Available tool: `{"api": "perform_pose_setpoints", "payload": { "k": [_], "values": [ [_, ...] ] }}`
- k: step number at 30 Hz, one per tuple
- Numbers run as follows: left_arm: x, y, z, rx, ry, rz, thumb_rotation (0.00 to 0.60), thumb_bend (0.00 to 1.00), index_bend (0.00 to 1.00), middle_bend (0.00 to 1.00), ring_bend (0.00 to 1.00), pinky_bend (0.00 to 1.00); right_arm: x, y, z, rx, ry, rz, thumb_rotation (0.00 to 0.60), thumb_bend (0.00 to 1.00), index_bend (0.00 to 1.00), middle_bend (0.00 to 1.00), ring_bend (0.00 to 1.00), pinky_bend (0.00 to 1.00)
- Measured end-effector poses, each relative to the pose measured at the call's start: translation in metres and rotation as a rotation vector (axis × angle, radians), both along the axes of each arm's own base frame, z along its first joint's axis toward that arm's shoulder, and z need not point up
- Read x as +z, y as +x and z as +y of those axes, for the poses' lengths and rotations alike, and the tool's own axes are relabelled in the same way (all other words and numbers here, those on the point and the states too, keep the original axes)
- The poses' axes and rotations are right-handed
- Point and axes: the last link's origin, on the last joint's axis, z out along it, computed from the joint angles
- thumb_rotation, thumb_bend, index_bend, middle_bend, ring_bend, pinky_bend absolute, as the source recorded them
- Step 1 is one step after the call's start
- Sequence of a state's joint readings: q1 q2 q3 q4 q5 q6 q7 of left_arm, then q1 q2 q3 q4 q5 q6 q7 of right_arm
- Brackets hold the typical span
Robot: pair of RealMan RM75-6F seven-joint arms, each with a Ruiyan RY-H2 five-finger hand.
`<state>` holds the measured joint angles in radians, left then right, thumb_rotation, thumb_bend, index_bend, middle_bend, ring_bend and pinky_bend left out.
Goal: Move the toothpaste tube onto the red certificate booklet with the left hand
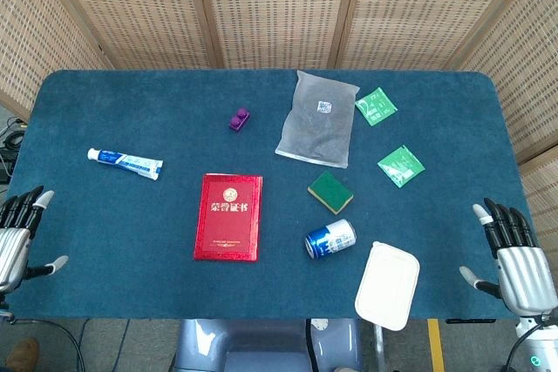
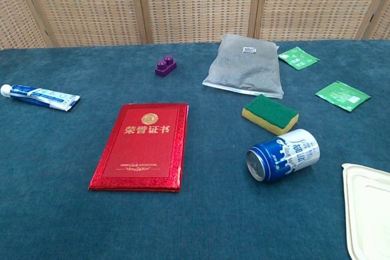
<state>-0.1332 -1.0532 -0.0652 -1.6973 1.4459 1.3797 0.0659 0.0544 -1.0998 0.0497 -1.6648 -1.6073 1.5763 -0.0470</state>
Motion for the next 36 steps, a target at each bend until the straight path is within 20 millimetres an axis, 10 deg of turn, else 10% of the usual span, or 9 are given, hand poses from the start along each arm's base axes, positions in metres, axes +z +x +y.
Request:
{"api": "perform_pose_setpoints", "payload": {
  "k": [18,36],
  "values": [
    [-0.019,-0.04,0.197,-0.017,-0.105,0.284,0.6,0.22,0.19,0.16,0.13,0.19,-0.008,-0.016,-0.016,-0.092,-0.025,0.064,0.6,0.0,0.0,0.0,0.0,0.0],
    [-0.108,-0.021,0.262,0.086,-0.277,0.345,0.6,0.26,0.34,0.37,0.28,0.3,-0.012,-0.032,-0.03,-0.164,-0.028,0.086,0.6,0.0,0.0,0.0,0.0,0.0]
  ]
}}
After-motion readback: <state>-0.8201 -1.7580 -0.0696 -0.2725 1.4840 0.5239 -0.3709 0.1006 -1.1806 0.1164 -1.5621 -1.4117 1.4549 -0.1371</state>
